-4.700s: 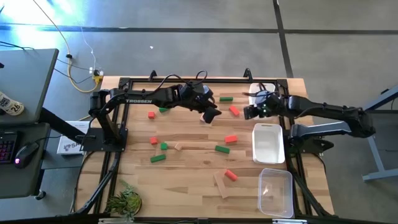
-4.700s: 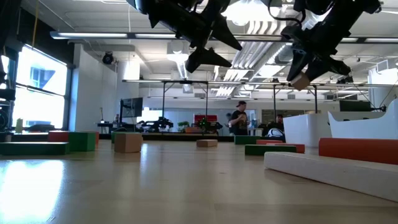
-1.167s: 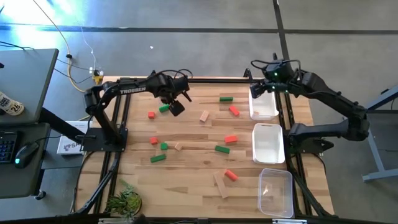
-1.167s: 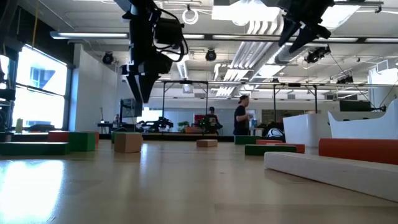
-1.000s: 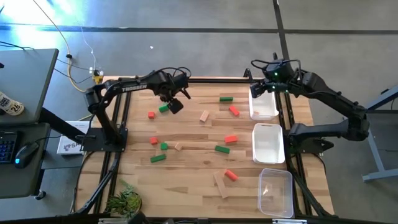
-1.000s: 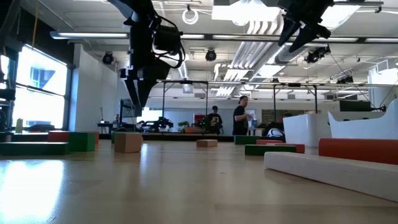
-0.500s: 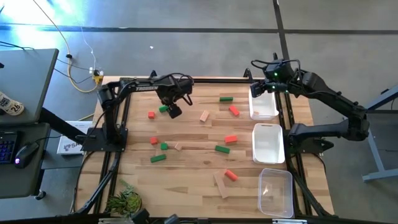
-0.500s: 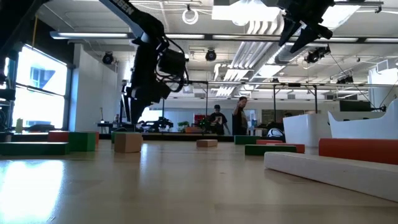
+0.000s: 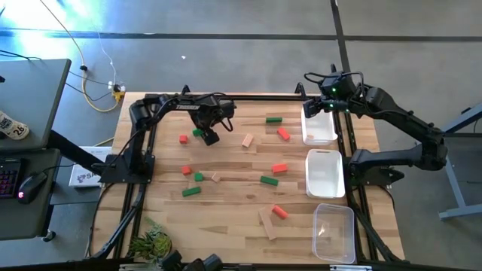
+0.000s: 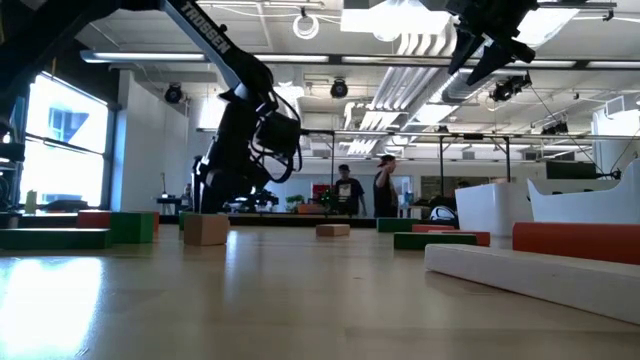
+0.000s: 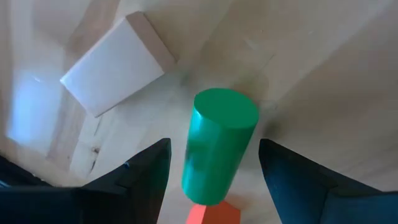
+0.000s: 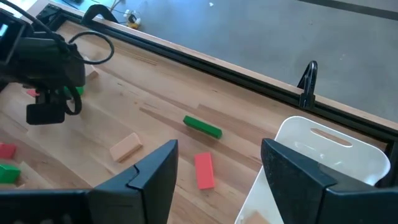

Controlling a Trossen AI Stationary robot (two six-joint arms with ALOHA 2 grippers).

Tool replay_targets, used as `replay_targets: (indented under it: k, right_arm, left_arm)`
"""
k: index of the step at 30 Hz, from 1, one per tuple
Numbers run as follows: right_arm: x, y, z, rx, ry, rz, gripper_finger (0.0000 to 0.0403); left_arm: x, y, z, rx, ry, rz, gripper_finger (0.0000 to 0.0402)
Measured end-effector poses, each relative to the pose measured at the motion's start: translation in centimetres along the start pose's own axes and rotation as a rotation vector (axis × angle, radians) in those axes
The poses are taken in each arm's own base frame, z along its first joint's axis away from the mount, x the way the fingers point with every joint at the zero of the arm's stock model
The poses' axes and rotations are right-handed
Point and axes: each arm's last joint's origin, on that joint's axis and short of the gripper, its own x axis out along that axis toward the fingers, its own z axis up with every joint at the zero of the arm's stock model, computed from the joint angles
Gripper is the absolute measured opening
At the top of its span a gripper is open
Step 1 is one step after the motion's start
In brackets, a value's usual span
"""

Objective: Sort & place blocks by color
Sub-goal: Put the green block into the transparent bin

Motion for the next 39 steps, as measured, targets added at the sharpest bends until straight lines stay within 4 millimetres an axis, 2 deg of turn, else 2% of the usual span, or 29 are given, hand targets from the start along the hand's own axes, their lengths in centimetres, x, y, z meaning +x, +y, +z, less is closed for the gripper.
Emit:
replay_targets:
  k: [7, 15, 20, 26, 33, 39]
  right_arm:
    - [0.0, 0.0, 0.0, 0.001, 0.001, 0.0, 0.0217]
    - [0.0, 0.1, 0.0, 0.026, 0.016, 0.03, 0.0217]
    - [0.0, 0.3, -0.2, 0.054, 0.053, 0.096, 0.0217]
    - [-0.2, 1.3, -0.6, 0.063, 0.093, 0.192, 0.0217]
    - [-0.9, 3.6, -1.4, 0.044, 0.106, 0.305, 0.0217]
    - [-1.7, 5.7, -1.9, 0.055, 0.085, 0.424, 0.0217]
  left_arm:
    - [1.1, -0.5, 0.5, 0.051, 0.038, -0.027, 0.0196]
    - [0.9, -0.5, 0.4, 0.089, 0.029, -0.038, 0.0101]
    - [0.2, -0.3, 0.1, 0.095, 0.001, -0.073, 0.0101]
    - [-1.9, -0.3, -0.7, 0.09, -0.065, -0.252, 0.0101]
    - [-5.0, -0.9, -1.7, 0.113, -0.206, -0.351, 0.0101]
    - [-7.4, -1.5, -2.8, 0.136, -0.311, -0.363, 0.0101]
